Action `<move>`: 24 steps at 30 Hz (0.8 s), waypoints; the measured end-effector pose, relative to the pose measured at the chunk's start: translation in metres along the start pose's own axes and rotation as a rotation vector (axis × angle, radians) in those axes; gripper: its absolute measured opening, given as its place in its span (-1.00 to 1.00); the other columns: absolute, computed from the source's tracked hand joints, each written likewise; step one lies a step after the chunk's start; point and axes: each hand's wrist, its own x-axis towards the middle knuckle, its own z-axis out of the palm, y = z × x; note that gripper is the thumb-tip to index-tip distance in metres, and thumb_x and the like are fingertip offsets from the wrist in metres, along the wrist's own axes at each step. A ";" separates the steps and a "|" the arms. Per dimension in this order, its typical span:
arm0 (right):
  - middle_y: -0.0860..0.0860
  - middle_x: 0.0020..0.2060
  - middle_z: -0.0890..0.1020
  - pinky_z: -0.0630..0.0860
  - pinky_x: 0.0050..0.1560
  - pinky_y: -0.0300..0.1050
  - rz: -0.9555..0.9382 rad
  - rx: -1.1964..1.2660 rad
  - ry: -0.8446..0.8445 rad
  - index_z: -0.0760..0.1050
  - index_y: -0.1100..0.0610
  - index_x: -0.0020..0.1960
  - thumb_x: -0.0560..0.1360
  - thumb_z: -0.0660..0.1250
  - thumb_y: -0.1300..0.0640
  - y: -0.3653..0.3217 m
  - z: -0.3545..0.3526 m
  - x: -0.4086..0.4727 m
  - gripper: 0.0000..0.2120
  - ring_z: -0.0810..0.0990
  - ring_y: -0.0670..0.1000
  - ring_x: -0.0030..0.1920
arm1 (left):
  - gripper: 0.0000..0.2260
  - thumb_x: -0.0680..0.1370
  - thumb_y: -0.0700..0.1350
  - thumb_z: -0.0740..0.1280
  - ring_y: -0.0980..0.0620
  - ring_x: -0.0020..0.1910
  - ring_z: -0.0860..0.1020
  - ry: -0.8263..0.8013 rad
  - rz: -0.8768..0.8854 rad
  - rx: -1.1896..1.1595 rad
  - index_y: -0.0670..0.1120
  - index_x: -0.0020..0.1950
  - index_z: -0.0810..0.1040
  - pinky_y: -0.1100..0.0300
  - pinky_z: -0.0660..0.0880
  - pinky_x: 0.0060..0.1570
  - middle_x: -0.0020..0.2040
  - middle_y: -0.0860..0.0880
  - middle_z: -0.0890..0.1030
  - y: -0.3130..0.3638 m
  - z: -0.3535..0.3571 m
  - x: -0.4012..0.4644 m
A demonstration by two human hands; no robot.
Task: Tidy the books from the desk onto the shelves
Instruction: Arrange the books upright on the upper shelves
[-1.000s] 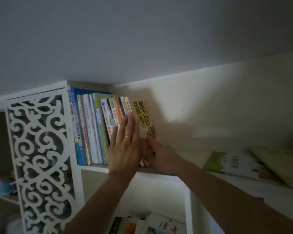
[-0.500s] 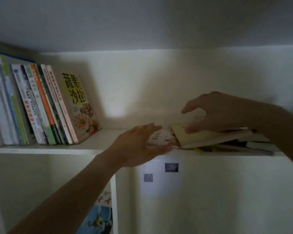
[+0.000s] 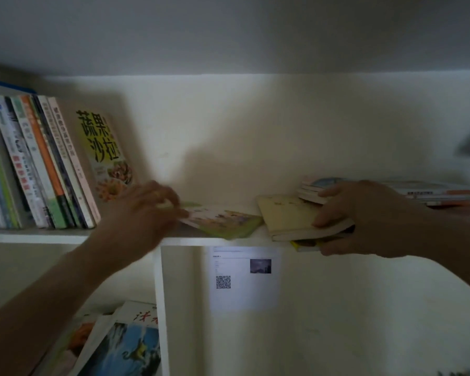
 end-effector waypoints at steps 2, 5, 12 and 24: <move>-0.21 0.09 0.65 0.49 0.17 -0.13 0.027 0.102 0.031 0.68 -0.22 0.00 0.28 0.51 -0.35 -0.002 -0.005 0.001 -0.63 0.57 -0.15 0.20 | -0.79 0.57 -0.09 0.39 -0.08 -0.08 0.58 -0.015 -0.252 0.013 0.04 0.17 0.71 -0.07 0.62 -0.11 0.06 -0.06 0.59 -0.017 0.002 -0.008; -0.27 0.22 0.57 0.43 0.25 -0.21 0.050 0.046 0.031 0.54 -0.24 0.28 0.30 0.39 -0.47 -0.020 -0.002 0.008 -0.38 0.53 -0.12 0.26 | -0.74 0.62 -0.13 0.32 -0.07 -0.01 0.57 -0.130 -0.387 -0.085 0.02 0.27 0.67 -0.03 0.59 0.02 0.12 -0.08 0.60 -0.016 0.013 -0.015; 0.00 -0.39 0.59 0.28 -0.32 -0.16 0.113 0.006 0.666 0.61 -0.03 -0.13 0.56 0.28 0.02 -0.058 0.040 0.049 -0.85 0.57 0.12 -0.36 | -0.36 0.68 0.28 -0.07 0.11 -0.23 0.54 -0.151 -0.568 -0.351 -0.01 0.04 0.75 0.20 0.51 -0.18 -0.16 -0.05 0.65 0.014 -0.011 -0.022; -0.07 0.44 0.46 0.54 0.30 0.01 -0.382 0.463 0.481 0.32 -0.03 0.52 0.48 0.28 -0.36 -0.180 0.089 0.121 -0.29 0.46 -0.04 0.39 | -0.58 0.49 -0.03 0.43 -0.18 0.17 0.64 0.369 -1.151 -1.185 -0.12 0.32 0.57 -0.16 0.62 0.17 0.22 -0.14 0.66 -0.026 -0.007 0.009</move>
